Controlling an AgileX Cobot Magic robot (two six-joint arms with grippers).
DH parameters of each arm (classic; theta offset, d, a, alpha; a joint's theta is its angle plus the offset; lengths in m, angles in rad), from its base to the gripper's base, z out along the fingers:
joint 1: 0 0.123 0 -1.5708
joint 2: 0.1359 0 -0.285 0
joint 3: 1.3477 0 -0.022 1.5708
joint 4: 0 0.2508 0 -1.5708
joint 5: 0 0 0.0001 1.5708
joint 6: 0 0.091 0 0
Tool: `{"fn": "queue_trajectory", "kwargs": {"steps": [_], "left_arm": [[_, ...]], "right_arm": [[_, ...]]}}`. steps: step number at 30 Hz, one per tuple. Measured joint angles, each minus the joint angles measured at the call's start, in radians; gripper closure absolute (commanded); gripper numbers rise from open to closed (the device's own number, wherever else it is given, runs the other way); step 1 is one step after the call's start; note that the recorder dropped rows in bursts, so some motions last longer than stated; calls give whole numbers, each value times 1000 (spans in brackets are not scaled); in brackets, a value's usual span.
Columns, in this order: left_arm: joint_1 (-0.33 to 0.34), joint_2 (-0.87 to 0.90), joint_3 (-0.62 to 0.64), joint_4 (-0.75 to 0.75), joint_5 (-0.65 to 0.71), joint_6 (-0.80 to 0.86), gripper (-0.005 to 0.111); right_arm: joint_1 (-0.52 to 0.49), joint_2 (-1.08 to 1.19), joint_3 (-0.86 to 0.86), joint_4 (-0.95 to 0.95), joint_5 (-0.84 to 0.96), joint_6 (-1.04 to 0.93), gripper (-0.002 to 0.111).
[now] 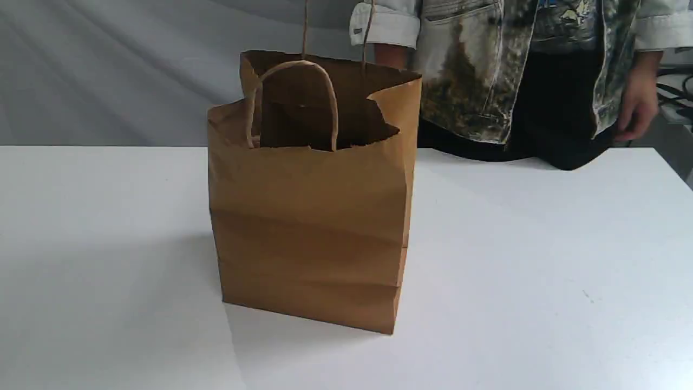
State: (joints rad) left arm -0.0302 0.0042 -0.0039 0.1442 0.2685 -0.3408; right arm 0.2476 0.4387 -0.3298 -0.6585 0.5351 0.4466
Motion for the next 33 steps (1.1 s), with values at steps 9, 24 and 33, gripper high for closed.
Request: {"fn": "queue_trajectory", "kwargs": {"steps": [9, 24, 33], "left_arm": [[0, 0, 0, -71, 0, -4, 45], [0, 0, 0, 59, -9, 22, 45], [0, 0, 0, 154, -67, 27, 81]], "right_arm": [[0, 0, 0, 0, 0, 0, 49], [0, 0, 0, 0, 0, 2, 49], [0, 0, 0, 0, 0, 2, 49]]}}
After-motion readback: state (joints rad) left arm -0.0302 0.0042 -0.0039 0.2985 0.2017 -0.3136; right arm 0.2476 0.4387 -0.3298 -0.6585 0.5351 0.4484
